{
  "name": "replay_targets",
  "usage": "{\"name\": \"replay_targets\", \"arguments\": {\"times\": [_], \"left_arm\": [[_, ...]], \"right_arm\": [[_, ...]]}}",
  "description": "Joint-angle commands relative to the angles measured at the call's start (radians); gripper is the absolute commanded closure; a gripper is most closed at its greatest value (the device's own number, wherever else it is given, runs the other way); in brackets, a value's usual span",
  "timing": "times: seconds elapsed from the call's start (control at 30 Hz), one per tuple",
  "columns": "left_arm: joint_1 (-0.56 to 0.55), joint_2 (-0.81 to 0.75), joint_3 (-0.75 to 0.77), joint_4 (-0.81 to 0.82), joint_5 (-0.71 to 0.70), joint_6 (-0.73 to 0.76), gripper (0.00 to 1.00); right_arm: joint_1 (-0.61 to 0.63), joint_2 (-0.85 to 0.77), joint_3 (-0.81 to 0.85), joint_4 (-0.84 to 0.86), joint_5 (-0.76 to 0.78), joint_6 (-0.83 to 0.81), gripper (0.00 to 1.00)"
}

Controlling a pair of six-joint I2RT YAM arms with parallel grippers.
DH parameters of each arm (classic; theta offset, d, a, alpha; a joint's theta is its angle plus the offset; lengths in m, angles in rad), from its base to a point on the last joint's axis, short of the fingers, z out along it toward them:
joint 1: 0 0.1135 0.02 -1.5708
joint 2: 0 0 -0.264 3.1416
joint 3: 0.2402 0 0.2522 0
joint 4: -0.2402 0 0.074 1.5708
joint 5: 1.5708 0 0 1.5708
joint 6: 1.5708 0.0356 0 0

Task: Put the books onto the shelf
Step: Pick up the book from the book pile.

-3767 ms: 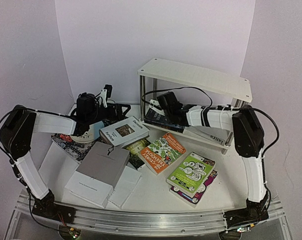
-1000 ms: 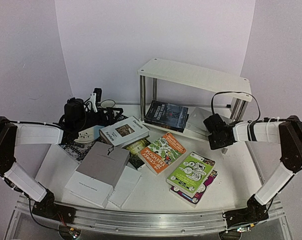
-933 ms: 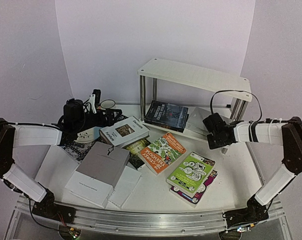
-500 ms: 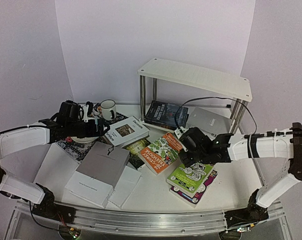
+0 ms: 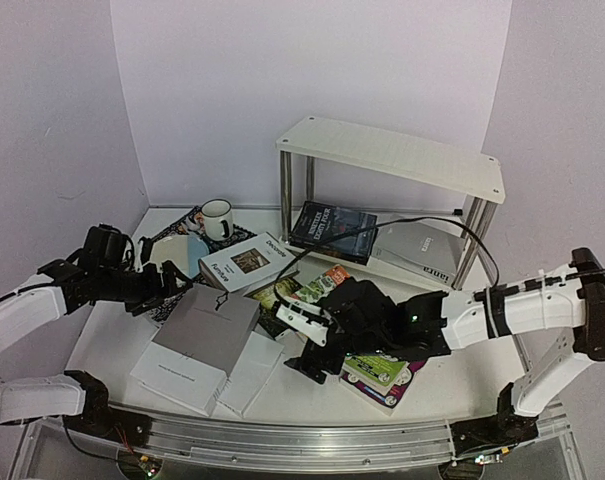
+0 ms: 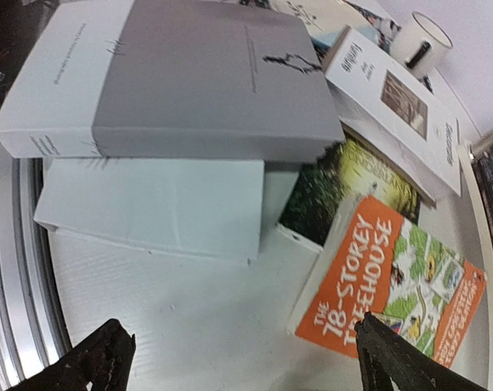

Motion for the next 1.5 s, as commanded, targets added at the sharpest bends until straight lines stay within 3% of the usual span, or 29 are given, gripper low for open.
{"name": "replay_targets", "arguments": {"times": [0.0,0.27,0.7,1.17,1.47], "left_arm": [[0.002,-0.096,-0.021,-0.153,-0.012,-0.062,0.0],[0.002,-0.137,-0.083,-0.211,-0.008,-0.09,0.07],[0.002,-0.105,-0.099,-0.226,-0.057,-0.15,0.13],[0.002,-0.071,-0.104,-0.216,-0.008,-0.17,0.27],[0.002,-0.063,-0.102,-0.187,0.04,-0.187,0.3]], "right_arm": [[0.042,0.109,0.109,0.058,-0.058,-0.115,0.06],[0.102,0.216,0.152,0.182,-0.121,-0.201,0.02],[0.216,0.336,0.164,0.364,-0.004,-0.472,0.02],[0.274,0.536,0.294,0.501,0.18,-0.727,0.02],[0.3,0.633,0.391,0.521,0.278,-0.829,0.05]]}}
